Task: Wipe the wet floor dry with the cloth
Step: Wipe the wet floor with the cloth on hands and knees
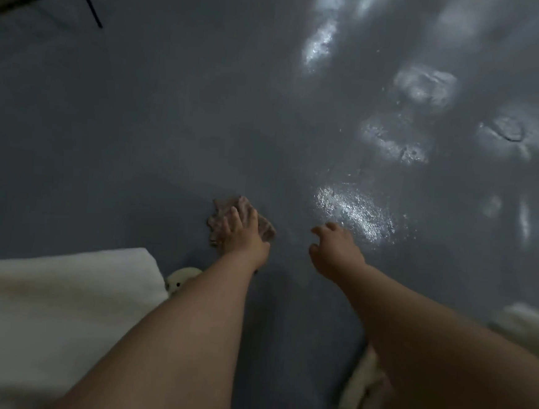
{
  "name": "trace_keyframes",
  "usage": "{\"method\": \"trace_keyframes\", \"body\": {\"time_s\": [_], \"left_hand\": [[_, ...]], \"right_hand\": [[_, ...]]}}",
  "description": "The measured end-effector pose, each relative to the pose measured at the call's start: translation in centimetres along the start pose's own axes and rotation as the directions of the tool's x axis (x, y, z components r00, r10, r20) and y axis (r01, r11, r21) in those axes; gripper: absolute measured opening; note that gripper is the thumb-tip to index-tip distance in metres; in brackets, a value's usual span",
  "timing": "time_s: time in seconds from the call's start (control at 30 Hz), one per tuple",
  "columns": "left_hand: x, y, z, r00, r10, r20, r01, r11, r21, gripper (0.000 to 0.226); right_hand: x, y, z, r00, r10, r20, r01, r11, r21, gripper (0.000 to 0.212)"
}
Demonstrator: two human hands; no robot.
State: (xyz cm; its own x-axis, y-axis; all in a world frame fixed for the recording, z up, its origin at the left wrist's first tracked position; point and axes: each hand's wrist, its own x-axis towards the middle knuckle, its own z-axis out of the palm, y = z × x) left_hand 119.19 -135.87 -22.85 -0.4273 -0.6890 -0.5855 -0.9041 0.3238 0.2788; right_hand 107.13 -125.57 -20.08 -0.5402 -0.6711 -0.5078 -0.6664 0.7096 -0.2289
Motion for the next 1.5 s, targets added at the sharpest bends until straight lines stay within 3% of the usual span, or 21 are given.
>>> {"method": "trace_keyframes", "body": {"time_s": [0.23, 0.47, 0.63, 0.7, 0.8, 0.87, 0.93, 1.0, 1.07, 1.1, 1.17, 1.2, 1.23, 1.3, 1.37, 1.4, 1.47, 1.5], "left_hand": [[4.6, 1.1, 3.6, 0.987, -0.145, -0.07, 0.141, 0.988, -0.058, 0.075], [9.3, 0.3, 7.4, 0.972, -0.187, -0.139, 0.199, 0.977, 0.071, 0.076], [12.1, -2.2, 6.2, 0.958, -0.187, -0.219, 0.22, 0.966, 0.135, 0.078], [13.6, -5.3, 4.8, 0.913, -0.297, -0.281, 0.33, 0.941, 0.077, 0.075], [14.3, -10.9, 2.8, 0.726, -0.621, -0.294, 0.6, 0.782, -0.17, 0.073], [13.8, -12.0, 2.8, 0.649, -0.708, -0.279, 0.659, 0.706, -0.26, 0.068], [13.0, -10.1, 4.4, 0.676, -0.671, -0.306, 0.629, 0.741, -0.234, 0.064], [11.7, -6.3, 6.7, 0.786, -0.518, -0.338, 0.514, 0.851, -0.109, 0.064], [9.5, -2.0, 10.1, 0.928, -0.207, -0.311, 0.251, 0.962, 0.108, 0.065], [8.0, 0.0, 12.1, 0.957, -0.002, -0.29, 0.064, 0.977, 0.206, 0.065], [5.1, 2.9, 15.0, 0.945, 0.318, -0.068, -0.277, 0.897, 0.345, 0.068], [4.5, 3.5, 15.5, 0.915, 0.401, 0.055, -0.39, 0.836, 0.385, 0.069], [4.6, 3.4, 15.7, 0.881, 0.452, 0.139, -0.466, 0.782, 0.415, 0.07], [5.9, 3.5, 14.7, 0.807, 0.562, 0.181, -0.573, 0.673, 0.468, 0.069], [8.6, 3.7, 13.0, 0.748, 0.651, 0.126, -0.602, 0.587, 0.542, 0.065], [10.4, 3.8, 11.9, 0.777, 0.617, 0.126, -0.569, 0.602, 0.56, 0.065], [13.8, 3.8, 9.1, 0.923, 0.384, -0.028, -0.317, 0.801, 0.508, 0.066], [15.3, 3.6, 7.8, 0.957, 0.261, -0.125, -0.181, 0.877, 0.445, 0.067]], "right_hand": [[3.8, 2.0, 1.7, 1.0, 0.009, -0.029, -0.009, 1.0, 0.008, 0.049], [7.3, 5.7, 5.1, 0.998, 0.052, 0.039, -0.049, 0.997, -0.061, 0.056], [8.8, 5.9, 7.1, 0.983, 0.14, 0.12, -0.133, 0.989, -0.069, 0.056], [9.1, 5.8, 7.6, 0.982, 0.149, 0.119, -0.144, 0.988, -0.054, 0.058], [9.1, 6.0, 8.0, 0.985, 0.146, 0.092, -0.141, 0.988, -0.061, 0.059], [8.9, 6.2, 8.3, 0.988, 0.141, 0.063, -0.136, 0.988, -0.075, 0.059], [8.7, 6.2, 8.5, 0.991, 0.129, 0.032, -0.126, 0.988, -0.087, 0.06], [8.7, 6.4, 8.5, 0.993, 0.115, -0.006, -0.115, 0.99, -0.085, 0.059], [8.5, 7.0, 8.3, 0.995, 0.093, -0.041, -0.096, 0.993, -0.073, 0.058], [8.5, 7.5, 8.2, 0.995, 0.086, -0.059, -0.09, 0.994, -0.054, 0.057], [8.5, 8.4, 7.9, 0.991, 0.091, -0.098, -0.091, 0.996, 0.006, 0.053], [8.5, 8.9, 7.7, 0.987, 0.108, -0.116, -0.105, 0.994, 0.028, 0.05], [8.4, 9.5, 7.6, 0.982, 0.134, -0.131, -0.131, 0.991, 0.037, 0.048], [8.4, 10.6, 7.4, 0.969, 0.195, -0.153, -0.193, 0.981, 0.024, 0.047], [8.2, 11.4, 7.2, 0.959, 0.254, -0.13, -0.255, 0.967, 0.005, 0.048], [8.2, 11.8, 7.2, 0.954, 0.285, -0.097, -0.286, 0.958, -0.002, 0.048], [8.2, 12.4, 6.9, 0.942, 0.334, -0.042, -0.334, 0.942, -0.002, 0.051], [8.2, 12.7, 6.8, 0.935, 0.352, -0.035, -0.352, 0.936, 0.009, 0.051]]}}
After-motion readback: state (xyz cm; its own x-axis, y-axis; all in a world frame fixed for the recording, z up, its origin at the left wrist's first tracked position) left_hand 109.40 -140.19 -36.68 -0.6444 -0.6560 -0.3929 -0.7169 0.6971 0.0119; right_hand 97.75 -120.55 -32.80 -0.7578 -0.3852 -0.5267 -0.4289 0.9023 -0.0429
